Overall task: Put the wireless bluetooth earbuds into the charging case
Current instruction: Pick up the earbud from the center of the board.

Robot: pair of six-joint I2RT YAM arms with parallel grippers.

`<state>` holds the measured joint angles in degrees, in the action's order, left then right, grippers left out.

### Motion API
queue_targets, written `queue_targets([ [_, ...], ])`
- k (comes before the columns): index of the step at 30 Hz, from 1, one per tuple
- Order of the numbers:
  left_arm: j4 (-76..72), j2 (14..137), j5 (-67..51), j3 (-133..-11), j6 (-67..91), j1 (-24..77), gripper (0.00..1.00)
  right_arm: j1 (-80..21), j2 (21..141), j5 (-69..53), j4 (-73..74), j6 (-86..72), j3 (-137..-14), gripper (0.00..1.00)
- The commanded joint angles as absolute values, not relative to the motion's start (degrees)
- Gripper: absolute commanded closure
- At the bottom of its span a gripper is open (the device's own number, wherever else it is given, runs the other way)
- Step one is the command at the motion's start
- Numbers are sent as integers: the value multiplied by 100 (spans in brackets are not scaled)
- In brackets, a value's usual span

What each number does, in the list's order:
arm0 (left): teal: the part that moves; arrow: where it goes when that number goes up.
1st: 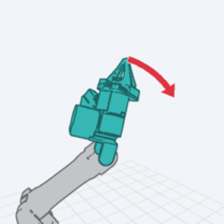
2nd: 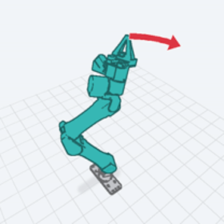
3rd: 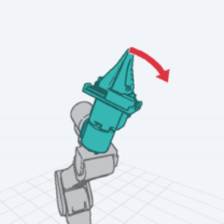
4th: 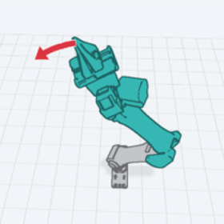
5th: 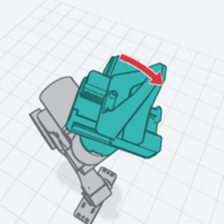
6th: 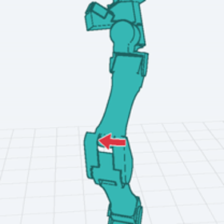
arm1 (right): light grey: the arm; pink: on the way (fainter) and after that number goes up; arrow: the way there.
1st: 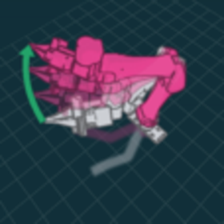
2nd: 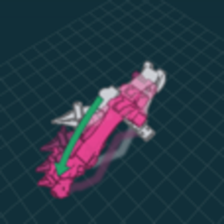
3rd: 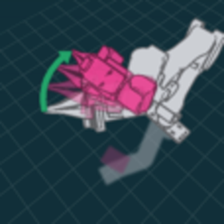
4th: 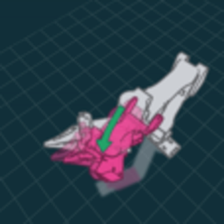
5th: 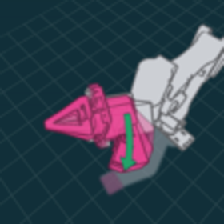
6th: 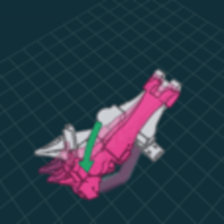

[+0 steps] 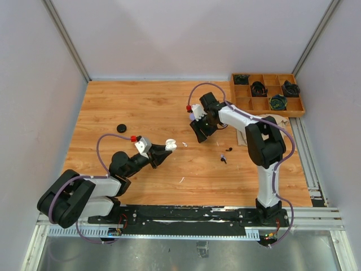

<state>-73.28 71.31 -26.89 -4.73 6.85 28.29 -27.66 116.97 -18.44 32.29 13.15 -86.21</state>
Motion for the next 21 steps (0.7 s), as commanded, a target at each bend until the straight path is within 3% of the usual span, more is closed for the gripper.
queue_targets([
  [1, -7756, 7216, -2791, -442, 677, 2795, 100, -2855, 11856, -1838, 3618, 1383, -8860, 46],
  [16, -7796, 7051, -2629, -344, 686, 2795, 100, -3356, 11621, -1875, 4196, 1067, -8536, 55],
  [21, -7843, 7025, -2589, -312, 701, 2795, 100, -3436, 11446, -1352, 4372, 843, -8698, 55],
])
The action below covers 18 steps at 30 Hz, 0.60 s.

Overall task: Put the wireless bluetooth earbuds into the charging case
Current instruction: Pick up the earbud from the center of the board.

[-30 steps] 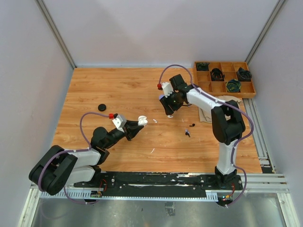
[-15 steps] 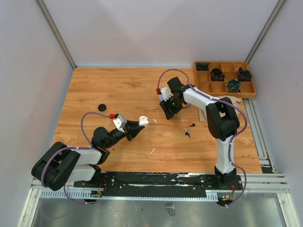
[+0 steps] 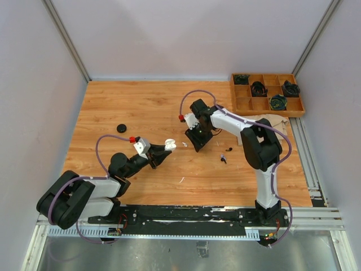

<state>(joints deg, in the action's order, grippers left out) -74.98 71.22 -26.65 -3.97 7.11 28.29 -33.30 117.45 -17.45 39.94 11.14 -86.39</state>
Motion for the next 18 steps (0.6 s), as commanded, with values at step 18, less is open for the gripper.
queue_targets([
  [18, -7892, 7059, -2570, -320, 703, 2795, 100, -3234, 12186, -424, 4825, 220, -10104, 56],
])
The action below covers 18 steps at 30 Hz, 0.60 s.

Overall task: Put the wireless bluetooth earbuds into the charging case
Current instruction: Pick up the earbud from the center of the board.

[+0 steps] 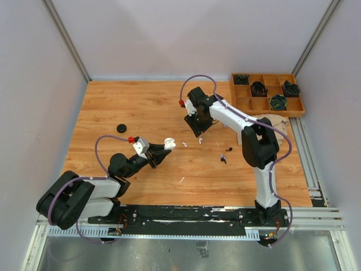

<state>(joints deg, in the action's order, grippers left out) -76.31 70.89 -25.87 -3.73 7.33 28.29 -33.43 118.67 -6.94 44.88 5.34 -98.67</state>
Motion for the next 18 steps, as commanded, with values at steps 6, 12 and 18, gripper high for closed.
queue_targets([
  [6, -7905, 7182, -2697, -386, 736, 2797, 100, -3223, 12454, -515, 4739, -128, -10189, 57],
  [12, -7928, 7206, -2740, -395, 747, 2797, 100, -3224, 12628, -405, 4733, -379, -10169, 57],
  [18, -7926, 7257, -2808, -429, 765, 2795, 100, -3233, 12658, -406, 4700, -506, -10060, 60],
])
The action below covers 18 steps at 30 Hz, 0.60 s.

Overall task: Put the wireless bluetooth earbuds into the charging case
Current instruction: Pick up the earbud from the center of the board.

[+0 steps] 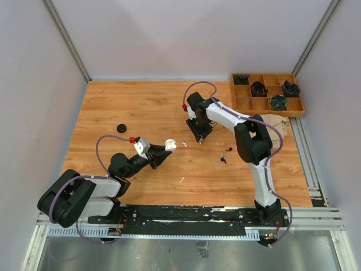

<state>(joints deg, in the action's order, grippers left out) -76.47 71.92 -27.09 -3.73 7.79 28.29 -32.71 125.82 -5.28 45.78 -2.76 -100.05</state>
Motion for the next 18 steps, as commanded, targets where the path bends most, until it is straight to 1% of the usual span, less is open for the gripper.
queue_targets([
  [1, -7932, 7267, -2812, -435, 772, 2795, 100, -3227, 12671, -405, 4694, -517, -10049, 61],
  [12, -7966, 7259, -2761, -411, 798, 2795, 100, -3286, 12681, -211, 4705, -528, -9883, 71],
  [14, -8002, 7260, -2699, -404, 815, 2795, 100, -3285, 12587, -247, 4623, -519, -9795, 75],
  [18, -8102, 7289, -2646, -363, 821, 2795, 100, -3285, 12249, -411, 4372, -456, -9549, 77],
])
